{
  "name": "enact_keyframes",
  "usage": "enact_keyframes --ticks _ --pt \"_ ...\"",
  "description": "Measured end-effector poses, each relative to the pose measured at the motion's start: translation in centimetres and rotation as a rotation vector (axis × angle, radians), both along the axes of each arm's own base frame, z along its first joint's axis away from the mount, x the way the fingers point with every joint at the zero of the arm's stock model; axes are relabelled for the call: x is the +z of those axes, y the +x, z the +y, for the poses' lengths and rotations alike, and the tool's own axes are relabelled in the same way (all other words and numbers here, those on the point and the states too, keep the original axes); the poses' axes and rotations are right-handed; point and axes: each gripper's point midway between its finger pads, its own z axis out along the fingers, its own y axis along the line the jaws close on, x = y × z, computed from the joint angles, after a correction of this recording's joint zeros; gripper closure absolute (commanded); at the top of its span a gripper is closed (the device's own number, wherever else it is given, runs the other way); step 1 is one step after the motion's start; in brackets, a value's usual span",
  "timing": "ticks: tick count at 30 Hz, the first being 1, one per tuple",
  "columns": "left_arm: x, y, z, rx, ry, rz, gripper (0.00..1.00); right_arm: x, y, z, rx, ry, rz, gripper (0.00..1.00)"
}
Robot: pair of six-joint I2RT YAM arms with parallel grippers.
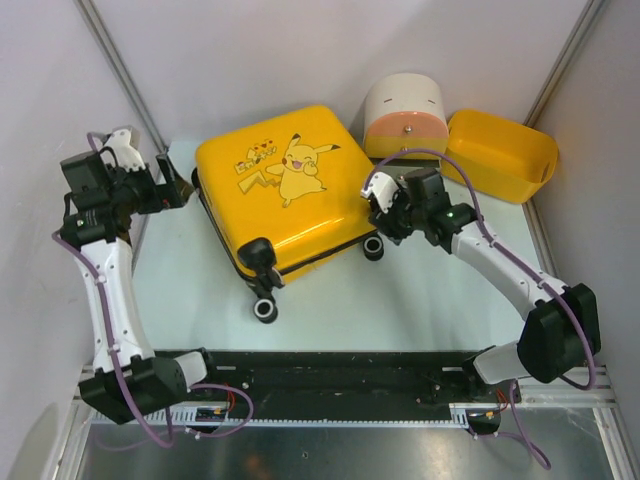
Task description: Open, take out, and arrange the luggage
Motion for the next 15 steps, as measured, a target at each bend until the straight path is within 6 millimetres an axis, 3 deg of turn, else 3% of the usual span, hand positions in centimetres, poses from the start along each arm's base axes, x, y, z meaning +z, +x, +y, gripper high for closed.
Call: enact_keyframes --ticks 1,2,5,9,15 --pt "0.0 0.4 0.1 -0.006 0.002 0.004 0.0 0.0 0.4 -0.7 0.018 -0.013 -0.013 0.81" --pt "0.0 0.9 0.2 -0.013 0.001 0.007 0.0 0.1 0.8 -1.3 0.034 -0.024 -0.027 0.6" --pt "0.1 2.9 0.6 -0.042 -0.01 0.016 0.01 0.3 1.4 -1.7 0.048 -0.034 -0.056 0.3" --pt "-0.2 6.2 1.6 -0.075 -0.045 0.034 0.09 1.0 1.2 -0.8 0.052 -0.004 -0.069 0.25" --pt "-0.6 13.0 2.9 -0.149 -0.11 0.02 0.09 3.3 -0.1 -0.7 -0.03 0.08 -0.067 0.23"
